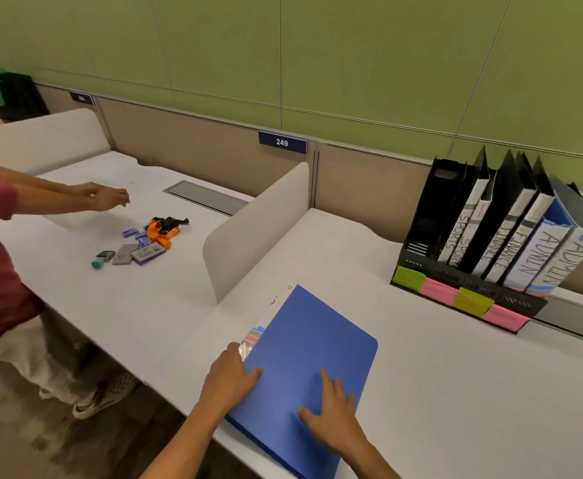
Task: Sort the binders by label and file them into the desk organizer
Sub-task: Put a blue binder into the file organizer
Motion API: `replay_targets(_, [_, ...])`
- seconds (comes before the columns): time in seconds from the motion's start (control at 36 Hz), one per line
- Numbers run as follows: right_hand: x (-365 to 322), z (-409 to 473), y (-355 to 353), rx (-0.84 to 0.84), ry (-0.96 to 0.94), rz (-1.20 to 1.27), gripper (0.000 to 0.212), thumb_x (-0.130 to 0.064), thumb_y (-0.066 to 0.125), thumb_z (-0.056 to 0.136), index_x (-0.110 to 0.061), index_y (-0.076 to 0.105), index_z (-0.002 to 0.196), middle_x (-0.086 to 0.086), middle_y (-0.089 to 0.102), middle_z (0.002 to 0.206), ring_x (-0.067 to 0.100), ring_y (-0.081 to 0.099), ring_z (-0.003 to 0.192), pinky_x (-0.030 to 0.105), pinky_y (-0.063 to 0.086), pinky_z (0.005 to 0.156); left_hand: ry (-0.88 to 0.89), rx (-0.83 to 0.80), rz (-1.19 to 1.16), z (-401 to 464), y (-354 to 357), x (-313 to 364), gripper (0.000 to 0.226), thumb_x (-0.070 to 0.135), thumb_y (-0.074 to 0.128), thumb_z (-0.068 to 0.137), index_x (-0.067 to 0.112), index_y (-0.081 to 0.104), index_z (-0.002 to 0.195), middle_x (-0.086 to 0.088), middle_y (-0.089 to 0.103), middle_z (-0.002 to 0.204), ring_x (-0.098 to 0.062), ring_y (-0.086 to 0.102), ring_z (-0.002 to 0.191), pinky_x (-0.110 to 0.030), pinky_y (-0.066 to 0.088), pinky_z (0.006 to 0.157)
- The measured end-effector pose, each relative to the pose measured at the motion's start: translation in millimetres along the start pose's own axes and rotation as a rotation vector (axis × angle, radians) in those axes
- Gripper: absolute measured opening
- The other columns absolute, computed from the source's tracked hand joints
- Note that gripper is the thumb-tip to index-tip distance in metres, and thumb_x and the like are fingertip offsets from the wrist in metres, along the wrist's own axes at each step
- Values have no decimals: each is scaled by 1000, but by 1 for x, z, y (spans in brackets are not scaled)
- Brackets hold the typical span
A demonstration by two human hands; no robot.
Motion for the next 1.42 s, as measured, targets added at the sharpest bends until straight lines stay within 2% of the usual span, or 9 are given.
replay_targets(0.19, [-3, 5, 9, 8, 104, 84, 102, -70, 55, 87, -31, -6, 159, 2, -14, 167, 40, -14, 152, 57, 10, 122, -33, -4, -110, 3, -12, 17, 43, 43, 66, 91, 20, 35, 109, 3, 55, 104, -4, 54, 75, -18, 39, 55])
replay_targets(0.5, [8, -6, -31, 165, 33, 643, 88, -49, 67, 90, -30, 14, 159, -9, 18, 165, 16, 21, 152, 37, 26, 120, 93, -277, -320, -20, -54, 82, 42, 36, 65, 91, 35, 42, 126, 17, 60, 111, -8, 71, 86, -22, 56, 67])
replay_targets(0.64, [-1, -8, -60, 200, -12, 700, 96, -69, 64, 76, -43, 17, 155, -18, 19, 164, 15, 23, 151, 44, 33, 119, 195, -275, -252, -33, -43, 116, 35, 39, 64, 88, 39, 45, 118, 18, 61, 108, -8, 66, 91, -27, 55, 75])
replay_targets(0.86, [-25, -29, -122, 234, -32, 948, 85, -57, 72, 78, -41, 34, 152, -11, 36, 156, 20, 43, 138, 47, 62, 80, 415, -121, -240, -54, -30, 167, 36, 43, 66, 77, 44, 55, 111, 18, 69, 90, 1, 65, 80, -23, 55, 69])
replay_targets(0.97, [-39, -48, -153, 247, -57, 961, 75, -66, 74, 65, -48, 47, 133, -13, 57, 133, 19, 58, 118, 46, 63, 70, 497, -92, -159, -58, -26, 187, 44, 48, 64, 82, 46, 48, 122, 16, 67, 89, -4, 64, 81, -16, 50, 64])
replay_targets(1.06, [-51, -60, -178, 278, -85, 921, 95, -75, 68, 64, -58, 22, 145, -21, 62, 117, 18, 64, 109, 47, 63, 65, 568, -61, -103, -67, -26, 203, 53, 57, 63, 82, 46, 44, 131, 19, 66, 89, 1, 62, 75, -8, 43, 56])
replay_targets(1.19, [-60, -76, -217, 477, -66, 635, 114, -88, 61, 54, -50, 12, 150, -16, 62, 111, 17, 69, 92, 36, 63, 58, 714, 44, -24, -80, -14, 221, 74, 67, 57, 81, 52, 23, 146, 22, 64, 119, -3, 62, 105, -14, 47, 83])
replay_targets(1.33, [-60, -81, -245, 678, -84, 551, 94, -80, 68, 57, -44, 34, 136, -14, 62, 123, 16, 67, 102, 40, 64, 72, 949, 206, -15, -84, -9, 234, 93, 65, 92, 33, 20, 75, 112, 19, 75, 84, 4, 68, 59, -8, 50, 49])
replay_targets(1.42, [-60, -78, -253, 773, -101, 522, 70, -70, 65, 58, -55, 40, 122, -26, 64, 110, 8, 67, 97, 31, 62, 72, 1012, 231, -58, -74, -8, 239, 96, 67, 90, 39, 15, 73, 117, 16, 76, 98, 3, 72, 71, -8, 53, 55])
Point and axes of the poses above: each hand's wrist, its own z-axis towards the middle knuckle, its own y-axis out of the palm, x = y × z, the point moved 1 cm from there along z, towards the middle knuckle
